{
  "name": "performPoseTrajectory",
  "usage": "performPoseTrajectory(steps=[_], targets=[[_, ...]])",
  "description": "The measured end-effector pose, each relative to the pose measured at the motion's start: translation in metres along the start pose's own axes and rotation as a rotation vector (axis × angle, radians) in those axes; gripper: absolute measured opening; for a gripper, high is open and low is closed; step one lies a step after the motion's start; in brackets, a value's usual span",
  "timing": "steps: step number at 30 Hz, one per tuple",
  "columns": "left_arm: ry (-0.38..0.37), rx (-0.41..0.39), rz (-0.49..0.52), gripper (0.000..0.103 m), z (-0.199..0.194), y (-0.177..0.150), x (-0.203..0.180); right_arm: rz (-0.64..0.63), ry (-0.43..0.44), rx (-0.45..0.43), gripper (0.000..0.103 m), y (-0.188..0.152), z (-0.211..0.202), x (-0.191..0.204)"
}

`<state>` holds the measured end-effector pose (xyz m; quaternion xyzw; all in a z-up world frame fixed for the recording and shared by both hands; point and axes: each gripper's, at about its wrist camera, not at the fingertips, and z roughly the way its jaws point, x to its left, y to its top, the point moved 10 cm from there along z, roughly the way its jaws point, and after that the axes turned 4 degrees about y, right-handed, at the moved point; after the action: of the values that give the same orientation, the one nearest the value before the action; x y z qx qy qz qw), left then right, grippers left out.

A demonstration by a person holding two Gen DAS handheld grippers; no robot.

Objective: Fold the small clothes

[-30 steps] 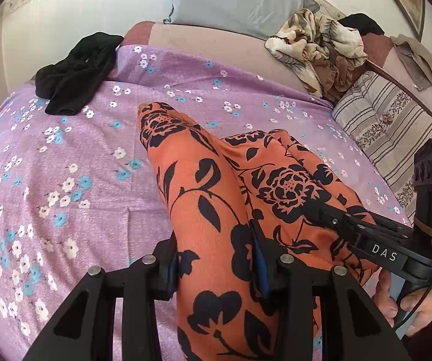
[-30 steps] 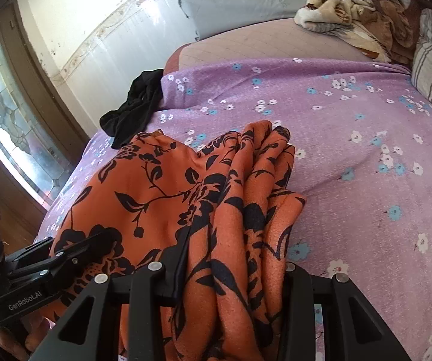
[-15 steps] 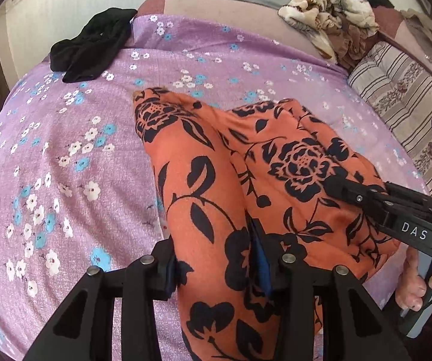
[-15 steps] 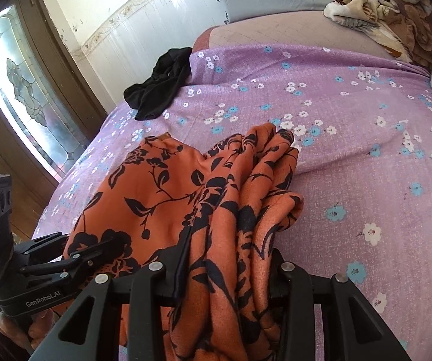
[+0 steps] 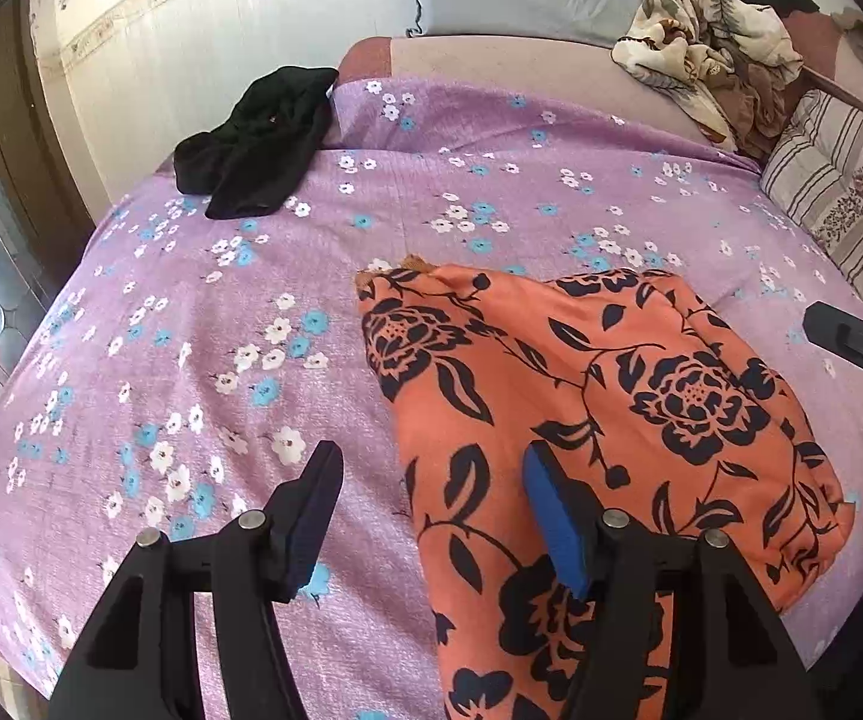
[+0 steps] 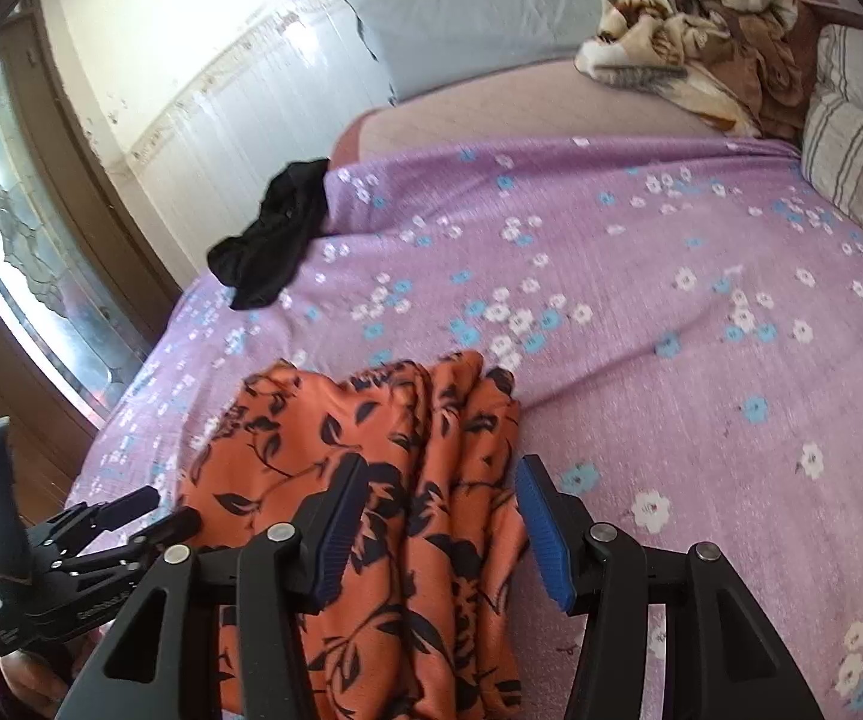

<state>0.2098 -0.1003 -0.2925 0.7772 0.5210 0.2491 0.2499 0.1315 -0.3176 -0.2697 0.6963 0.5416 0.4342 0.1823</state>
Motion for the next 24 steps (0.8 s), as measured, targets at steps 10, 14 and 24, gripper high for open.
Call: performPoseTrajectory(steps=[10, 14, 24], targets=[[0.075, 0.020, 0.030, 0.075, 0.018, 0.000, 0.005, -0.048, 0.006, 0.284, 0.039, -0.054, 0.061, 0.021], [0.069, 0.045, 0.022, 0.079, 0.029, -0.001, 0.008, 0.010, 0.005, 0.338, 0.040, -0.060, 0.069, 0.011], [0.049, 0.097, -0.081, 0.079, 0.061, 0.040, 0.016, 0.045, 0.042, 0.175, 0.040, 0.014, 0.068, 0.011]])
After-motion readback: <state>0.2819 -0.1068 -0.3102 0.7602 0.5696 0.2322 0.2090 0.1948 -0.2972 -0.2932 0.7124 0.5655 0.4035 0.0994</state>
